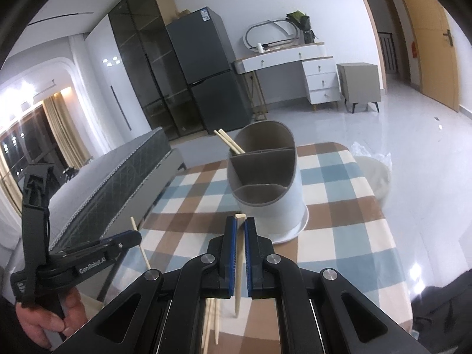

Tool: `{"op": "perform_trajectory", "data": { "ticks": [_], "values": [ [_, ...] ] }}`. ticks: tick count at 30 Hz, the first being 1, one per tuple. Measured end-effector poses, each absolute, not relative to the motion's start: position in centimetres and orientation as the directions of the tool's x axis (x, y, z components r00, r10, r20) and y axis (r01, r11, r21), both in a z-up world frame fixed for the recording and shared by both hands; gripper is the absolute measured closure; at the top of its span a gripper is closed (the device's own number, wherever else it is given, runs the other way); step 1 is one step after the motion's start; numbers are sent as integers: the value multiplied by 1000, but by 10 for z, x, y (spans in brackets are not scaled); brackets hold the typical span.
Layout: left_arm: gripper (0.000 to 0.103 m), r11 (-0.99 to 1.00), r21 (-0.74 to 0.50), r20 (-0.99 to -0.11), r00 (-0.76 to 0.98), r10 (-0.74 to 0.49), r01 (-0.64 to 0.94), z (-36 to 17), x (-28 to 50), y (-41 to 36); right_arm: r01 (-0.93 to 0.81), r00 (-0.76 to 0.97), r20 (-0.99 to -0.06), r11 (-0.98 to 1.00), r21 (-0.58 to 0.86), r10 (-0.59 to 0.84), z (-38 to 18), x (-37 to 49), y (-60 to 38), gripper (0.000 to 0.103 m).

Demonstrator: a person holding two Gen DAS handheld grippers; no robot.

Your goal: Organize utensils

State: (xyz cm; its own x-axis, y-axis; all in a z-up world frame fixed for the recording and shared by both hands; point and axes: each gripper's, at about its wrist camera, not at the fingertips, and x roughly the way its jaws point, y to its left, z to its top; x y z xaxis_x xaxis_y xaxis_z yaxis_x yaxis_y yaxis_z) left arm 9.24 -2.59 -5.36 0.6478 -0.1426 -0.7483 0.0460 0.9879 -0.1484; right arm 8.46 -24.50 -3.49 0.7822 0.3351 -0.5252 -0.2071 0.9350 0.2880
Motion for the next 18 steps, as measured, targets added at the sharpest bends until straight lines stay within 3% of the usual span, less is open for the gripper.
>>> {"op": "perform_trajectory", "data": {
  "ticks": [10, 18],
  "values": [
    [102, 984, -159, -765, 620, -173, 79, -53, 100, -28, -209, 794, -521, 946, 249, 312, -31, 77, -230, 103],
    [102, 981, -182, -771, 609, -186, 69, -53, 99, -14, -141, 747, -596, 946, 291, 295, -48, 94, -245, 102]
  ]
}}
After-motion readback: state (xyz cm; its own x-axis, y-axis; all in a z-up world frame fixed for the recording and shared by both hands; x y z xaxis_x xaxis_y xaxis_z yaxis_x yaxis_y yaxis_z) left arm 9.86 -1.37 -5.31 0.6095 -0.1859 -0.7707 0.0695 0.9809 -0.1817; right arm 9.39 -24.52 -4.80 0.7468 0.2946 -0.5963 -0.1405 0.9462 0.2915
